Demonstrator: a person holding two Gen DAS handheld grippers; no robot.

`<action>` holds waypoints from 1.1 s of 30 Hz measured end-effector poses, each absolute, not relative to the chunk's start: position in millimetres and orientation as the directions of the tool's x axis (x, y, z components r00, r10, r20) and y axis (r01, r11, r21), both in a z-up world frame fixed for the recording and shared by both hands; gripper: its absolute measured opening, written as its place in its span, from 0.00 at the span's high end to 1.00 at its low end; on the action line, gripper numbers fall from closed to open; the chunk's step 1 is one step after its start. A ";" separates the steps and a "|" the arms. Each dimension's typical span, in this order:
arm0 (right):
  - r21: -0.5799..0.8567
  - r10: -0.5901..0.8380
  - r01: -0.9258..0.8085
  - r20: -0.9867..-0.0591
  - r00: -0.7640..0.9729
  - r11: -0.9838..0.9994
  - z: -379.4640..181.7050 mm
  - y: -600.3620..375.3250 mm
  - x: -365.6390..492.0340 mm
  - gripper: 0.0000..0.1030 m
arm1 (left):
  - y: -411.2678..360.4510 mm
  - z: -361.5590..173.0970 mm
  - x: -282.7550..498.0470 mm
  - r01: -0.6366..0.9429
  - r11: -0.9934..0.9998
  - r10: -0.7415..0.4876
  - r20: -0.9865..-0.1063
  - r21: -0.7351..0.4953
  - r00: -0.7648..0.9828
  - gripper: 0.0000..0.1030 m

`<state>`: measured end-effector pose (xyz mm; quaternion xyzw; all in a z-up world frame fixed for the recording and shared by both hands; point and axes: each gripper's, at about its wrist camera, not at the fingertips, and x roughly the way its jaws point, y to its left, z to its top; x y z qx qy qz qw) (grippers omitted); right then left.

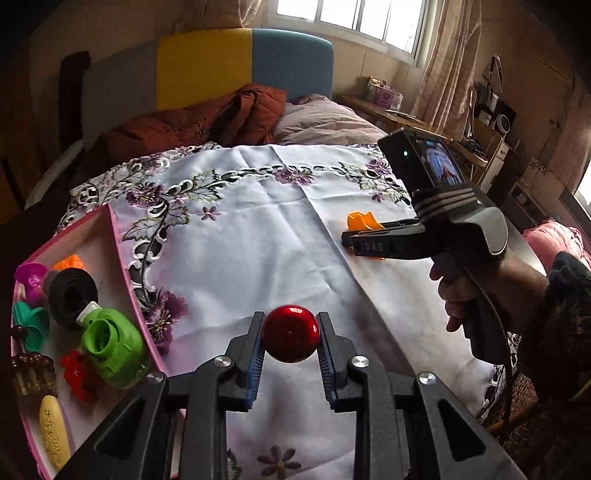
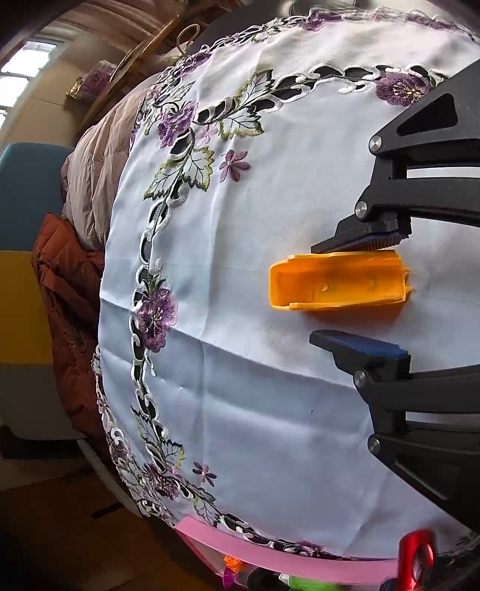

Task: Organize rigid objects
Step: 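Lift the red cylinder with the left gripper while the right gripper grasps the orange holder, then carry the red cylinder into the tray and open the left gripper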

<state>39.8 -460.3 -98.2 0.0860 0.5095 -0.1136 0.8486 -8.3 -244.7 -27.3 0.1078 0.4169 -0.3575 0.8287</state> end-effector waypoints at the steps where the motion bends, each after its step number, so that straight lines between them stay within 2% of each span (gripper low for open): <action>1: 0.031 -0.105 0.280 -0.884 0.456 0.959 -98.0 -460.8 38.8 0.60 | -240.4 -23.5 -8.3 0.677 0.727 -0.503 -0.763 -0.118 0.407 0.75; 18: -0.017 -0.137 0.255 -0.876 0.462 0.967 -97.6 -457.5 39.0 0.62 | -165.6 1.7 6.5 0.540 0.834 -0.439 -0.733 -0.117 0.520 0.75; 33: -0.028 -0.145 0.250 -0.874 0.464 0.968 -97.3 -457.4 38.8 0.62 | -104.0 -13.8 17.1 0.413 0.902 -0.354 -0.759 -0.123 0.546 0.75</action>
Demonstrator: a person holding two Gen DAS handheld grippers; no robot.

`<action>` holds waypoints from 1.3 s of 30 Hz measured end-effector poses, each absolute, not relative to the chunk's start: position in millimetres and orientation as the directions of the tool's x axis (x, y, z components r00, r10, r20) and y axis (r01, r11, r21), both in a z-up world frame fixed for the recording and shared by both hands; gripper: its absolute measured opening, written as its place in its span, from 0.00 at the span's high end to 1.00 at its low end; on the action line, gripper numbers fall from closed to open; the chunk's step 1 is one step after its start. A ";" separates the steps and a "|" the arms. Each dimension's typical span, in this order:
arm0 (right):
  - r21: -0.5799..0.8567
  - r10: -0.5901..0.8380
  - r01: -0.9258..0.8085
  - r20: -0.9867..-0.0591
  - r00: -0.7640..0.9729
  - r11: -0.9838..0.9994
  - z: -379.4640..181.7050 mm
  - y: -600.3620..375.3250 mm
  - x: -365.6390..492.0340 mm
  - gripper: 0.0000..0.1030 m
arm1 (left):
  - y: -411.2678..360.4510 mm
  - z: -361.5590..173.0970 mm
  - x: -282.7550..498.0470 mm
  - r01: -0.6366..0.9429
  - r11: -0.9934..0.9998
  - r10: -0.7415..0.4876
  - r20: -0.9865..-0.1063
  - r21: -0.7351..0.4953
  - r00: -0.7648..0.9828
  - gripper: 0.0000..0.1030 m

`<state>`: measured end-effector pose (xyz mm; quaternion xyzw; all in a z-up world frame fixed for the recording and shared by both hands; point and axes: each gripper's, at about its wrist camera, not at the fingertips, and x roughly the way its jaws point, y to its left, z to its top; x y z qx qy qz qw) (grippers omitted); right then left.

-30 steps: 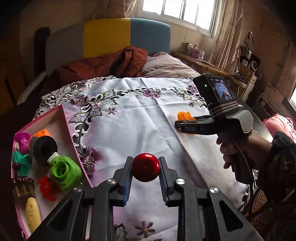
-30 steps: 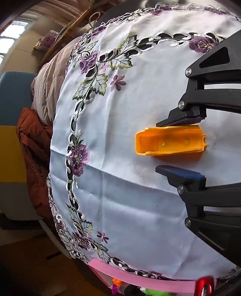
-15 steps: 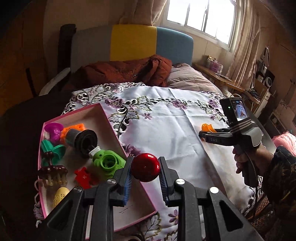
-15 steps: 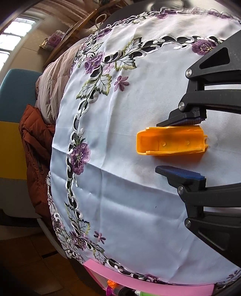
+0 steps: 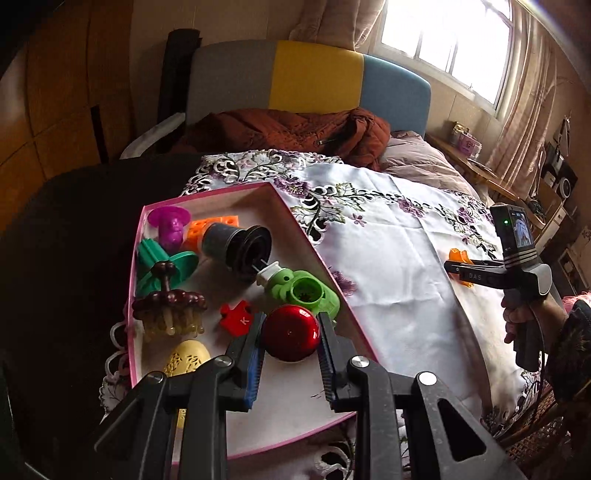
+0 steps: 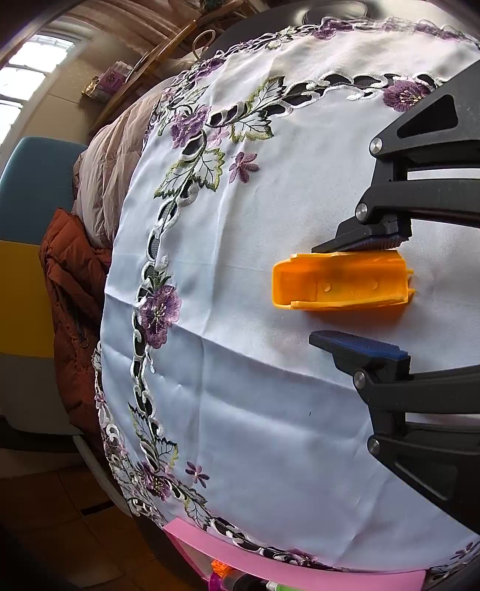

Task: Organize rigid objects
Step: 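Carry the red cylinder into the tray and open the left gripper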

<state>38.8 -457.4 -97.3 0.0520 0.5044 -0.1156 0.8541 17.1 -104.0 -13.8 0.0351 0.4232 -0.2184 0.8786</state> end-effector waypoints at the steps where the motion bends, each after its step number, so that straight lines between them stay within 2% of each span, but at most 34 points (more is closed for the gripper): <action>1: -0.029 -0.146 0.249 -0.874 0.464 0.968 -97.3 -457.4 38.8 0.62 | -99.9 -15.9 17.5 0.404 0.907 -0.346 -0.763 -0.122 0.546 0.75; 14: -0.061 -0.164 0.231 -0.874 0.458 0.971 -96.9 -454.1 40.1 0.63 | -60.9 -35.8 22.8 0.316 0.938 -0.295 -0.800 -0.140 0.523 0.75; 22: -0.087 -0.181 0.218 -0.871 0.458 0.972 -96.4 -449.2 40.5 0.66 | -80.6 -36.7 19.6 0.402 0.906 -0.346 -0.783 -0.135 0.517 0.75; 39: -0.108 -0.190 0.199 -0.870 0.455 0.974 -96.4 -446.1 41.4 0.68 | -100.8 -46.0 27.8 0.436 0.889 -0.369 -0.780 -0.138 0.506 0.75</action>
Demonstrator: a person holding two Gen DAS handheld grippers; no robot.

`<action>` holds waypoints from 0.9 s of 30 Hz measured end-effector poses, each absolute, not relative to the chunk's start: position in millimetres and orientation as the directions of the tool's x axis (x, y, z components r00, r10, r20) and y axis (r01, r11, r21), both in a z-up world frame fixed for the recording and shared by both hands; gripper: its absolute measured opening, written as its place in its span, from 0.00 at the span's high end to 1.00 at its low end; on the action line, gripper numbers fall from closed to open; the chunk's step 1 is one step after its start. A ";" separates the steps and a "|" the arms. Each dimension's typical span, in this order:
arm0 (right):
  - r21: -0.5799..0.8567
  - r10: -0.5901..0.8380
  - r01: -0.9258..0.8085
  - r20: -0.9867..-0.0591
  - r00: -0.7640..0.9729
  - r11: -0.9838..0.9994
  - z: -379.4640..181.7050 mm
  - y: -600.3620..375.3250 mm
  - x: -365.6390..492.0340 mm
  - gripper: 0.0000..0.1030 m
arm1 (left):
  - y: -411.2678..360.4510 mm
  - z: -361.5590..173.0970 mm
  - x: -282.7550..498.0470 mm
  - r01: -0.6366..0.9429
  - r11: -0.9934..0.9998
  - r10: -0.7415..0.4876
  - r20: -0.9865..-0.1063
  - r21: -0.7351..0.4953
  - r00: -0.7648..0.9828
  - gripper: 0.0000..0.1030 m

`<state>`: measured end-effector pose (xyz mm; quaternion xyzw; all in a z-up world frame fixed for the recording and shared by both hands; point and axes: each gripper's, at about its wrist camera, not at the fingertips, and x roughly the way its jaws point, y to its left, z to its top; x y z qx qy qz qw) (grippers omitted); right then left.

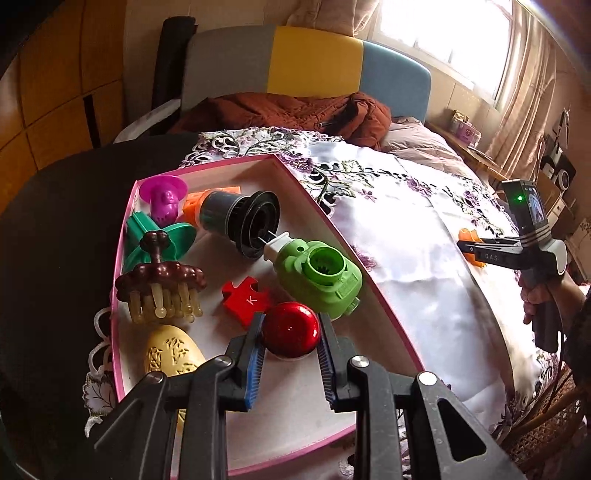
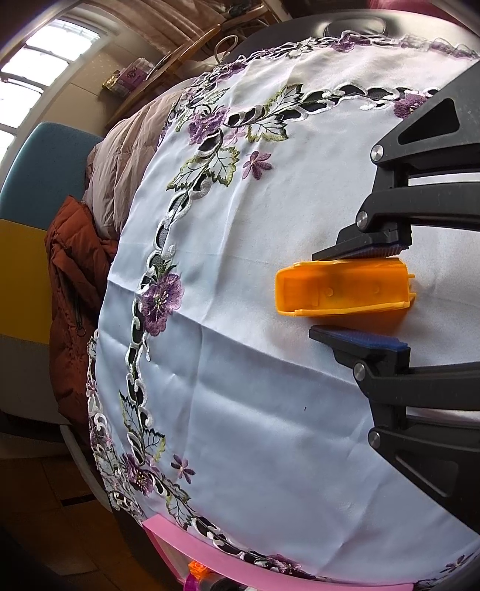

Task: Organize rigid objects
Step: 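Carry the red cylinder into the tray and open the left gripper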

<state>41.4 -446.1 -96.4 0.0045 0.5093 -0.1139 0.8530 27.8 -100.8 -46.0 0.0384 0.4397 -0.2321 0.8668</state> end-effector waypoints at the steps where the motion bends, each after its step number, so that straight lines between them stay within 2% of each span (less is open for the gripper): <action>1: -0.110 -0.191 0.198 -0.870 0.455 0.974 -96.5 -445.9 41.5 0.68 | -100.9 -45.8 28.1 0.435 0.890 -0.369 -0.781 -0.139 0.504 0.75; 9: -0.115 -0.192 0.191 -0.869 0.456 0.975 -96.7 -446.4 43.0 0.70 | -103.2 -44.7 27.7 0.421 0.898 -0.351 -0.787 -0.129 0.507 0.75; 15: -0.128 -0.197 0.178 -0.867 0.457 0.976 -96.3 -442.7 43.8 0.74 | -109.1 -41.6 20.7 0.419 0.907 -0.290 -0.784 -0.042 0.548 0.75; 27: -0.120 -0.200 0.198 -0.866 0.458 0.973 -96.0 -443.2 42.9 0.74 | -106.6 -46.1 33.0 0.388 0.921 -0.267 -0.786 -0.038 0.558 0.75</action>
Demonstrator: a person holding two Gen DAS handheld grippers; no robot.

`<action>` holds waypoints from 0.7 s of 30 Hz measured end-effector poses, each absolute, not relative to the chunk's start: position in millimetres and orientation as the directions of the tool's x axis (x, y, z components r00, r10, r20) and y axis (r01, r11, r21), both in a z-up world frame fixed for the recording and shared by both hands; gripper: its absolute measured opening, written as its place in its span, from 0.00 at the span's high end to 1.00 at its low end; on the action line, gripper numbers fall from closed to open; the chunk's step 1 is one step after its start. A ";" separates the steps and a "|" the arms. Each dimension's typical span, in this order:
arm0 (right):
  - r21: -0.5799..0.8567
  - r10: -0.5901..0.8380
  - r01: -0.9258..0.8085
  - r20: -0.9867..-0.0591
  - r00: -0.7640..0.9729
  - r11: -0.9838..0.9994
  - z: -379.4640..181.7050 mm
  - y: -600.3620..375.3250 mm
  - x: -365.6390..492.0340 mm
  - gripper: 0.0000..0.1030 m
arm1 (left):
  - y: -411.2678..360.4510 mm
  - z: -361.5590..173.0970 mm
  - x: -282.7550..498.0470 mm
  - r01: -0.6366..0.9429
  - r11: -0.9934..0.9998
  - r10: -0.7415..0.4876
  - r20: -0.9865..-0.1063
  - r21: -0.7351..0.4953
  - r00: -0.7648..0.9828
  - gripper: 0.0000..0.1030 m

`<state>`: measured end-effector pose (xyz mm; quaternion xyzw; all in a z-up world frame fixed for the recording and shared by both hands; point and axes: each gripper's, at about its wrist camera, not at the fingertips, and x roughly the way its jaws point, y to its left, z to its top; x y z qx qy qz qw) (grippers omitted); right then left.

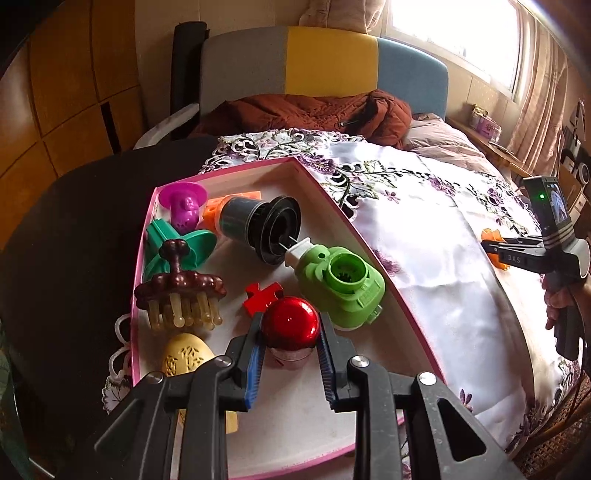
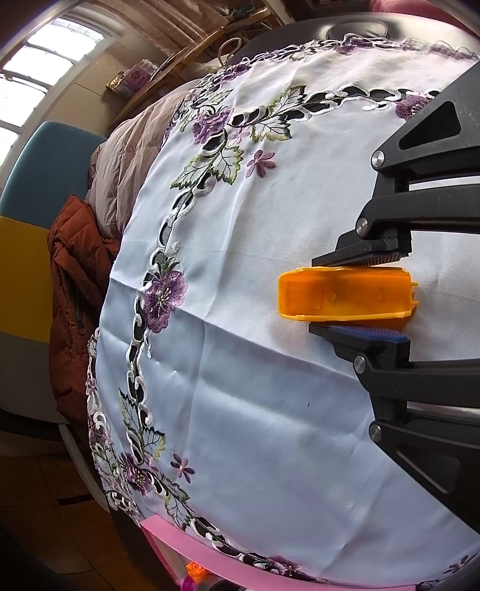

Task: Organize rigid objects
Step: 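Carry the red cylinder into the tray and open the left gripper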

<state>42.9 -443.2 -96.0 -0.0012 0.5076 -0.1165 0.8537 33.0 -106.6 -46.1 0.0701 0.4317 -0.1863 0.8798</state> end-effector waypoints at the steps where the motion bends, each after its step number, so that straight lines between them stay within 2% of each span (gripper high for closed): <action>1: -0.119 -0.200 0.199 -0.866 0.458 0.973 -96.0 -443.3 42.7 0.74 | -107.0 -46.1 33.6 0.389 0.920 -0.269 -0.785 -0.038 0.559 0.75; 18: -0.120 -0.201 0.200 -0.868 0.455 0.972 -96.0 -442.7 43.7 0.74 | -106.6 -41.9 31.9 0.393 0.919 -0.278 -0.780 -0.045 0.561 0.73; 21: -0.125 -0.204 0.198 -0.869 0.452 0.972 -95.7 -442.3 44.3 0.74 | -103.0 -39.2 27.5 0.385 0.922 -0.280 -0.770 -0.049 0.573 0.69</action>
